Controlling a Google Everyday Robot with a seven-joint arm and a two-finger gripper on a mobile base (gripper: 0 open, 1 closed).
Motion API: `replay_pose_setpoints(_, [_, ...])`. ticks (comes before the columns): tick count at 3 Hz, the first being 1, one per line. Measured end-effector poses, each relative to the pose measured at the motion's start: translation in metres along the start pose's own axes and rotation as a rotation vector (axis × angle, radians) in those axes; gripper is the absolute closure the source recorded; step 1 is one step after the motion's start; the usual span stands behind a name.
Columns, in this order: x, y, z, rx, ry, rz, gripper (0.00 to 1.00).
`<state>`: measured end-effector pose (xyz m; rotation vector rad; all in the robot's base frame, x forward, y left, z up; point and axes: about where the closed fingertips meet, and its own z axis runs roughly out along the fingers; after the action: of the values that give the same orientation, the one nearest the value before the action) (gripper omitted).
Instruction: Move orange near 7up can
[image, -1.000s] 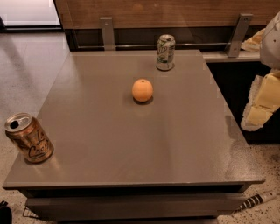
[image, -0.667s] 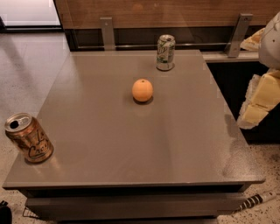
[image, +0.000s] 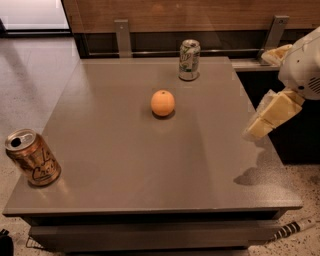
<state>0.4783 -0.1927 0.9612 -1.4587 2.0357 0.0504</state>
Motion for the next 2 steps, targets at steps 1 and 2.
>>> replay_pose_setpoints(1, [-0.005, -0.009, 0.031, 0.029, -0.205, 0.071, 0.0])
replay_pose_setpoints(2, [-0.024, -0.014, 0.048, 0.038, -0.391, 0.137, 0.0])
